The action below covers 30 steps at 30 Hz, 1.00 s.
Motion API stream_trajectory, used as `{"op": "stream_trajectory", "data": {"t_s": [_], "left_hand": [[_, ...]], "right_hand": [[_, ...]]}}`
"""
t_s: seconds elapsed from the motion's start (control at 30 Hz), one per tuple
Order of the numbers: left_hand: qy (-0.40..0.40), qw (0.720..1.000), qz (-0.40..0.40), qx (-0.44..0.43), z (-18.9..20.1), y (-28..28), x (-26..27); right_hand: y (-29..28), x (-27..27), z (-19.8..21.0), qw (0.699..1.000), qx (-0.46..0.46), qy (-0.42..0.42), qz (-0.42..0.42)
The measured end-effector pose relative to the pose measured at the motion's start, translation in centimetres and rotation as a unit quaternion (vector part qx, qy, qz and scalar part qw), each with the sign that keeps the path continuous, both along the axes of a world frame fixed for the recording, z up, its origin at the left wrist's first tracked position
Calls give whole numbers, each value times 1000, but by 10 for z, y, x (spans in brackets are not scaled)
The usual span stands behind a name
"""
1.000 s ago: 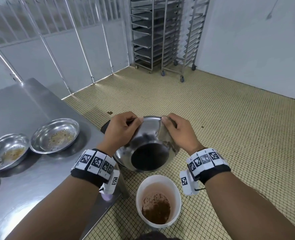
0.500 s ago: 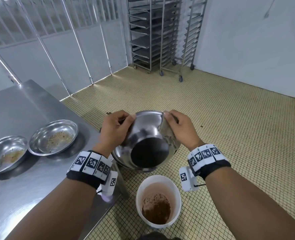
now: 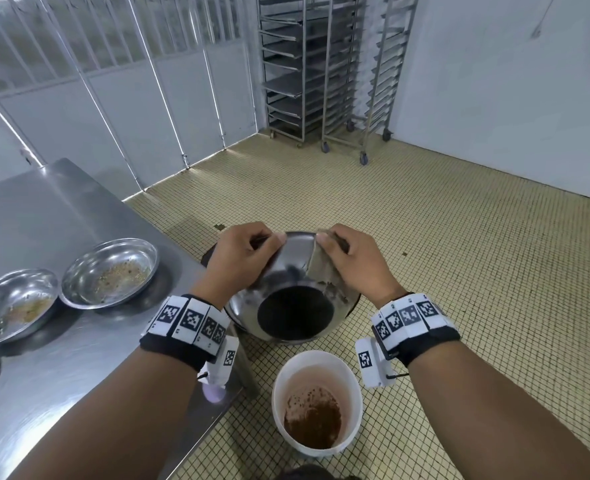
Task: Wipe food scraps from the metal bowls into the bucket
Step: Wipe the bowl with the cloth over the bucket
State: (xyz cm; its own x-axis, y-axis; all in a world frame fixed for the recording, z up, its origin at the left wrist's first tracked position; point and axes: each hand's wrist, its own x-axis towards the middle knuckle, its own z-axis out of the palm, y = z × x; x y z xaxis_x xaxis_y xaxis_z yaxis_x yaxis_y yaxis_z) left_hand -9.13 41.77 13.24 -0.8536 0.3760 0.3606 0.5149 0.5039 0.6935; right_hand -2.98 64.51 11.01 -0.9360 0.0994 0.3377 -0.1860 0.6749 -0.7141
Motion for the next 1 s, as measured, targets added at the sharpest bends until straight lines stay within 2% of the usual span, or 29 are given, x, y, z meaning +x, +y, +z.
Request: {"op": "stream_trajectory", "data": {"t_s": [0.07, 0.13, 0.27, 0.4, 0.6, 0.67, 0.73, 0.83, 1.0], "left_hand": [[-17, 998, 35, 52, 2, -7, -1], [-28, 995, 56, 78, 1, -9, 0], [-34, 997, 65, 41, -3, -4, 4], [-25, 999, 31, 33, -1, -2, 6], [-20, 995, 63, 71, -3, -10, 3], [-18, 998, 51, 40, -4, -6, 6], [-21, 999, 21, 19, -5, 0, 9], [-16, 1000, 8, 25, -4, 2, 11], [-21, 995, 51, 83, -1, -9, 7]], "right_hand": [[6, 6, -9, 996, -91, -11, -17], [9, 6, -18, 990, -134, -8, -36], [6, 3, -12, 994, -98, 6, -38], [-2, 1, 0, 999, -20, 25, -4], [7, 6, -16, 991, -126, 1, -40], [5, 6, -13, 995, -96, 5, -32], [-2, 3, -4, 1000, -28, 12, -6], [-5, 2, 5, 999, 26, 22, 6], [9, 11, -10, 993, -114, 1, -32]]}}
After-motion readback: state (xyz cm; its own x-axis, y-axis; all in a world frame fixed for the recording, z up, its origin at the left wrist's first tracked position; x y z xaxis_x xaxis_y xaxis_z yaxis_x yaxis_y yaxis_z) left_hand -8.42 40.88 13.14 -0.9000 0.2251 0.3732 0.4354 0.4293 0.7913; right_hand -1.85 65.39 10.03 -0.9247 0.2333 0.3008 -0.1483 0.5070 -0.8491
